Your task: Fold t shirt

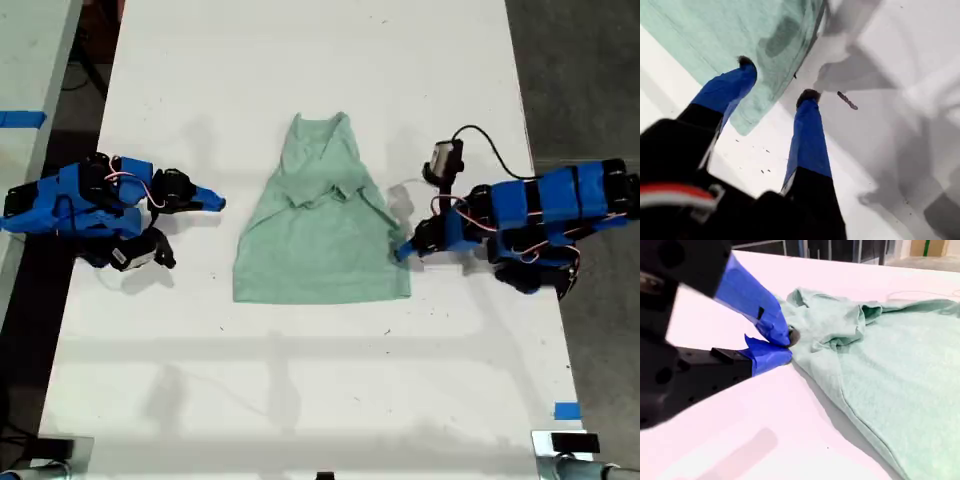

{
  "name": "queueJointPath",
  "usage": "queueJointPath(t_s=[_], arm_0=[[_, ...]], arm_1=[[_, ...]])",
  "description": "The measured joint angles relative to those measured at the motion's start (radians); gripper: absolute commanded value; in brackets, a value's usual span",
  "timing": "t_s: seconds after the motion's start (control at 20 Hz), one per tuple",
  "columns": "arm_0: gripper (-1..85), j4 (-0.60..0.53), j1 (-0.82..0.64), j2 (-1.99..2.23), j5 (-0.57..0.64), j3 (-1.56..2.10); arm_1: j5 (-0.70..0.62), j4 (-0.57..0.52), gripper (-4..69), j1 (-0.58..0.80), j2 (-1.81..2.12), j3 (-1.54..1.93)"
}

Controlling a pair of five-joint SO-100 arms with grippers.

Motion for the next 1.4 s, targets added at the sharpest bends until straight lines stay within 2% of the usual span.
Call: queueJointPath(t_s=[0.25, 0.3, 0.35, 0.45, 0.6, 0.85, 0.95, 1.2, 1.4], arm_0=[[-0.2, 0.000, 0.000, 0.000, 0.000, 0.000], [-0.2, 0.000, 0.000, 0.000, 0.000, 0.000], [-0.2, 0.000, 0.000, 0.000, 0.000, 0.000], [-0.2, 0.000, 0.000, 0.000, 0.000, 0.000], [-0.2, 0.000, 0.000, 0.000, 0.000, 0.000], [-0.2, 0.000, 0.000, 0.000, 0.000, 0.000], [-0.2, 0.000, 0.000, 0.000, 0.000, 0.000], [-0.2, 0.000, 0.000, 0.000, 0.000, 0.000], [-0.2, 0.000, 0.000, 0.000, 0.000, 0.000]], arm_1=[[0.020, -0.186, 19.1, -0.015, -0.241, -0.064], [0.018, -0.209, 11.7, -0.020, -0.290, -0.087], [0.020, -0.219, 0.7, -0.021, -0.325, -0.114], [0.018, -0.218, 0.6, -0.025, -0.393, -0.173], [0.011, -0.109, -0.4, -0.025, -0.472, -0.308], [0.003, 0.262, -0.8, 0.000, -0.489, -0.531], [-0.017, 0.344, -1.2, 0.009, -0.472, -0.601], [-0.107, 0.350, -1.7, 0.005, -0.522, -0.845], [-0.186, 0.357, -1.7, -0.046, -0.773, -1.160]])
